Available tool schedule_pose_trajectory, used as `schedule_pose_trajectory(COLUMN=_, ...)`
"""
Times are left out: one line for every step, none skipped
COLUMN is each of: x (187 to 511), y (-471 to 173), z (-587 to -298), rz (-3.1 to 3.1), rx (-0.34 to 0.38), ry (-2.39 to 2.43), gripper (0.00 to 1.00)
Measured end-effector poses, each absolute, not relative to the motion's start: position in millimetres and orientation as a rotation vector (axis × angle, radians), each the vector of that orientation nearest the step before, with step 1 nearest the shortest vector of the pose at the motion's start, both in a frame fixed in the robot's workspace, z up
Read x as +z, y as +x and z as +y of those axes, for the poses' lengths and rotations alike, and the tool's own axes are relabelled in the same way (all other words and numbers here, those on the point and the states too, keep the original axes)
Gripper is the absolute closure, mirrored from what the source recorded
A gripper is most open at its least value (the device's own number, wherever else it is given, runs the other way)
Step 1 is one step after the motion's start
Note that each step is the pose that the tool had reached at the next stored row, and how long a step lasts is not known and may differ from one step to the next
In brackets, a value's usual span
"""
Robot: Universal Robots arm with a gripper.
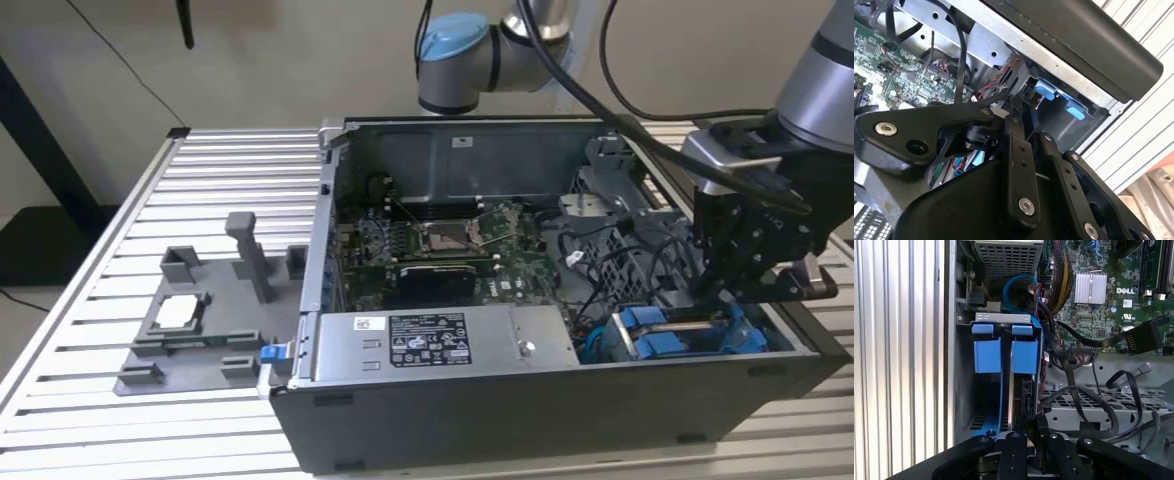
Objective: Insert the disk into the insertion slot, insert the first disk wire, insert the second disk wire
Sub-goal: 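Insert the first disk wire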
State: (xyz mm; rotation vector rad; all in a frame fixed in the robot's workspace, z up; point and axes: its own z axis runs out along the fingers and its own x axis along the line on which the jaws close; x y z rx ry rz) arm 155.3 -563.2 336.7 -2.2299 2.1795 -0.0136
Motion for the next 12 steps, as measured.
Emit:
schedule_pose_trajectory(x=336.3, y=155.4, z=-563.3, rz=2.182, rx=-0.013, ry=-2.228, gripper=0.80)
schedule_pose_trajectory(x=335.2, y=155.5, z=-563.2, rz=2.184, rx=-0.010, ry=-2.225, gripper=0.80)
schedule_pose_trajectory(x=335.0, y=155.4, z=-563.3, rz=2.187, rx=-0.010, ry=-2.222, gripper=0.80)
schedule_pose_trajectory(x=335.1, y=155.5, z=-563.2, rz=2.190, rx=-0.010, ry=-2.220, gripper=0.80)
schedule_pose_trajectory(x=335.4, y=155.5, z=-563.3, rz=2.192, rx=-0.010, ry=-2.220, gripper=0.80)
schedule_pose_trajectory(x=335.5, y=155.6, z=-563.3, rz=2.193, rx=-0.010, ry=-2.219, gripper=0.80)
schedule_pose_trajectory(x=335.5, y=155.6, z=-563.4, rz=2.195, rx=-0.010, ry=-2.218, gripper=0.80)
schedule_pose_trajectory(x=335.1, y=155.6, z=-563.4, rz=2.197, rx=-0.010, ry=-2.216, gripper=0.80)
schedule_pose_trajectory(x=334.5, y=155.7, z=-563.5, rz=2.199, rx=-0.010, ry=-2.214, gripper=0.80)
schedule_pose_trajectory(x=333.9, y=155.7, z=-563.5, rz=2.200, rx=-0.010, ry=-2.213, gripper=0.80)
schedule_pose_trajectory(x=333.5, y=155.8, z=-563.5, rz=2.201, rx=-0.010, ry=-2.212, gripper=0.80)
schedule_pose_trajectory(x=333.3, y=155.8, z=-563.5, rz=2.202, rx=-0.010, ry=-2.211, gripper=0.80)
